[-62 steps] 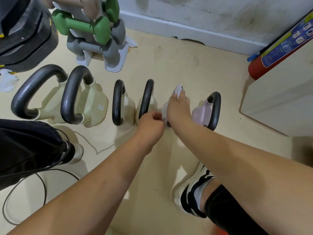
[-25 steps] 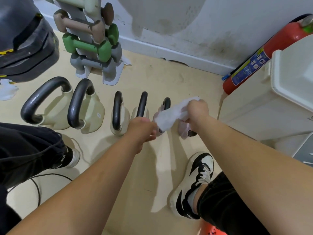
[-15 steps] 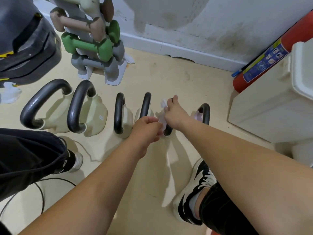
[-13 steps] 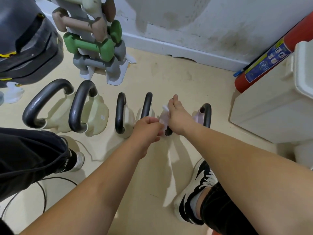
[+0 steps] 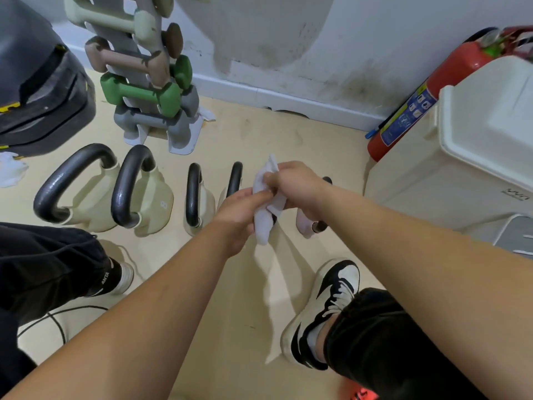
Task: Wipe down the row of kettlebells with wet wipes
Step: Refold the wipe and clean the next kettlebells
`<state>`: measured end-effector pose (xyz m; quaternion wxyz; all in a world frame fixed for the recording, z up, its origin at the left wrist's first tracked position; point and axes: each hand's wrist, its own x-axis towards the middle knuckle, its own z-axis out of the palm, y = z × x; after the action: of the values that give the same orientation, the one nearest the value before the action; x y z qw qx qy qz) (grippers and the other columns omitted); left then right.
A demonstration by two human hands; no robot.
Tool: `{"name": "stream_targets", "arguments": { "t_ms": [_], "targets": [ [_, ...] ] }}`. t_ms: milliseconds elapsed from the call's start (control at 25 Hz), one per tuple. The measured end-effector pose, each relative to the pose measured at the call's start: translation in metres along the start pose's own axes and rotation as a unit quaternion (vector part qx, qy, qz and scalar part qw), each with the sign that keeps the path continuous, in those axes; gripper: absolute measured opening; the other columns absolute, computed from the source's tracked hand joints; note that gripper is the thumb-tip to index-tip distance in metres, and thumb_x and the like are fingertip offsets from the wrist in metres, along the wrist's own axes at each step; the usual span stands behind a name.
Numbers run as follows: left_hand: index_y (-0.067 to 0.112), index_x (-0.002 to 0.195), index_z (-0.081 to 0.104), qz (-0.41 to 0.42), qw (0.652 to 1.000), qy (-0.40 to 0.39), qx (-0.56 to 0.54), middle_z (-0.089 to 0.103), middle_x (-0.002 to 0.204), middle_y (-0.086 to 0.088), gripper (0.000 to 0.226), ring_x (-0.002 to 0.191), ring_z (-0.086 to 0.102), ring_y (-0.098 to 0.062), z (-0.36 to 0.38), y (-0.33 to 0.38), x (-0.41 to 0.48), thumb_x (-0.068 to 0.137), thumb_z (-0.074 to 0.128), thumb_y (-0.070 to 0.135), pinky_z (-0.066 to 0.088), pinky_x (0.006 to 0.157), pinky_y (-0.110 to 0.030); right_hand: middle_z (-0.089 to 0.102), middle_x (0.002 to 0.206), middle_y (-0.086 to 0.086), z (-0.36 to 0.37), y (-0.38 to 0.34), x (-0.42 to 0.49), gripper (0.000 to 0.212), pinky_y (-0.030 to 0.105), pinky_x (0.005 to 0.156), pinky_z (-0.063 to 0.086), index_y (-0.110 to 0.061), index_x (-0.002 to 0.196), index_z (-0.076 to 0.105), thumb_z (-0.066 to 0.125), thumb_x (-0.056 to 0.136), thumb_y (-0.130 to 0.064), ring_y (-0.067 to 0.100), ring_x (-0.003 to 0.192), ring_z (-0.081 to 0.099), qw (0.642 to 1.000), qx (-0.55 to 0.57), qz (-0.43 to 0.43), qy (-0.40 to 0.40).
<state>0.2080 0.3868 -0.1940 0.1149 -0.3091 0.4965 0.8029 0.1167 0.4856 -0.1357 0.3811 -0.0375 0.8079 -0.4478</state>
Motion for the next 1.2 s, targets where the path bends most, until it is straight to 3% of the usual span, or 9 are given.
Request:
{"name": "stream_targets", "arguments": {
  "t_ms": [200, 360, 600, 680, 880, 920, 960, 1000, 1200],
  "targets": [
    [0.003, 0.131, 0.062, -0.001, 0.998, -0.026, -0.053, 0.067, 0.128, -0.025, 0.069, 0.11, 0.067, -0.037, 0.001, 0.005, 0.001, 0.076, 0.088, 0.034, 0.052, 0.101, -0.053, 0.072, 0.11, 0.02, -0.046, -0.009, 0.007, 0.021, 0.039, 0.069, 0.064, 0.001, 0.112, 0.067, 0.062, 0.092, -0.005, 0.033, 0.093, 0.073, 0.996, 0.068, 0.024, 0.055],
    [0.007, 0.115, 0.066, 0.027, 0.995, 0.028, -0.092, 0.073, 0.121, -0.016, 0.037, 0.106, 0.071, -0.029, 0.01, 0.015, 0.017, 0.085, 0.081, 0.024, 0.056, 0.088, -0.039, 0.073, 0.111, 0.017, -0.086, 0.011, 0.025, 0.023, 0.03, 0.054, 0.059, 0.0, 0.115, 0.065, 0.067, 0.092, -0.004, 0.024, 0.077, 0.07, 0.987, 0.104, 0.094, 0.076],
    [-0.004, 0.113, 0.066, 0.055, 0.997, 0.048, -0.031, 0.077, 0.094, -0.016, 0.02, 0.087, 0.076, -0.03, 0.059, 0.029, 0.053, 0.099, 0.06, 0.008, 0.057, 0.065, -0.03, 0.073, 0.102, 0.013, -0.143, 0.037, 0.063, 0.029, 0.039, 0.081, 0.059, -0.006, 0.115, 0.068, 0.073, 0.088, -0.013, 0.024, 0.082, 0.066, 0.994, 0.039, 0.093, 0.039],
    [-0.003, 0.112, 0.063, 0.048, 0.996, 0.077, -0.01, 0.074, 0.091, -0.017, 0.017, 0.078, 0.074, -0.026, 0.068, 0.028, 0.066, 0.101, 0.052, 0.005, 0.057, 0.057, -0.028, 0.073, 0.097, 0.012, -0.158, 0.06, 0.076, 0.028, 0.037, 0.075, 0.06, -0.008, 0.11, 0.069, 0.076, 0.085, -0.014, 0.022, 0.075, 0.066, 0.988, 0.091, 0.099, 0.082],
    [0.002, 0.112, 0.065, 0.065, 0.986, 0.094, 0.124, 0.066, 0.113, -0.027, 0.026, 0.102, 0.064, -0.033, 0.087, 0.028, 0.104, 0.095, 0.05, 0.016, 0.049, 0.088, -0.042, 0.066, 0.084, 0.01, -0.162, 0.125, 0.106, 0.03, 0.031, 0.06, 0.056, -0.003, 0.11, 0.065, 0.07, 0.09, -0.025, 0.021, 0.064, 0.061, 0.952, 0.175, 0.169, 0.186],
    [0.006, 0.118, 0.064, 0.066, 0.977, 0.1, 0.177, 0.058, 0.13, -0.032, 0.029, 0.133, 0.051, -0.036, 0.097, 0.029, 0.108, 0.099, 0.049, 0.022, 0.048, 0.091, -0.043, 0.067, 0.089, 0.011, -0.158, 0.132, 0.109, 0.031, 0.033, 0.063, 0.058, -0.004, 0.109, 0.065, 0.07, 0.091, -0.028, 0.022, 0.069, 0.064, 0.957, 0.148, 0.174, 0.177],
    [0.014, 0.123, 0.063, 0.069, 0.966, 0.097, 0.23, 0.062, 0.119, -0.018, 0.029, 0.097, 0.038, -0.017, 0.108, 0.027, 0.112, 0.103, 0.047, 0.028, 0.044, 0.092, -0.039, 0.068, 0.094, 0.012, -0.153, 0.138, 0.11, 0.03, 0.034, 0.066, 0.058, -0.005, 0.107, 0.066, 0.07, 0.091, -0.03, 0.023, 0.074, 0.065, 0.962, 0.13, 0.177, 0.164],
    [0.024, 0.135, 0.059, 0.071, 0.954, 0.088, 0.277, 0.059, 0.132, -0.005, 0.035, 0.117, 0.054, -0.023, 0.121, 0.021, 0.115, 0.105, 0.043, 0.033, 0.042, 0.096, -0.035, 0.069, 0.097, 0.012, -0.15, 0.143, 0.112, 0.03, 0.034, 0.068, 0.059, -0.007, 0.107, 0.067, 0.071, 0.091, -0.032, 0.024, 0.076, 0.066, 0.964, 0.133, 0.177, 0.15],
    [0.025, 0.162, 0.017, 0.069, 0.908, -0.074, 0.406, 0.01, 0.164, 0.015, 0.059, 0.148, 0.02, -0.005, 0.168, -0.044, 0.116, 0.109, 0.03, 0.048, 0.015, 0.108, -0.016, 0.074, 0.093, 0.013, -0.155, 0.146, 0.119, 0.025, 0.029, 0.051, 0.06, -0.008, 0.109, 0.071, 0.063, 0.087, -0.014, 0.022, 0.072, 0.068, 0.954, 0.19, 0.204, 0.113]
  ]
}}
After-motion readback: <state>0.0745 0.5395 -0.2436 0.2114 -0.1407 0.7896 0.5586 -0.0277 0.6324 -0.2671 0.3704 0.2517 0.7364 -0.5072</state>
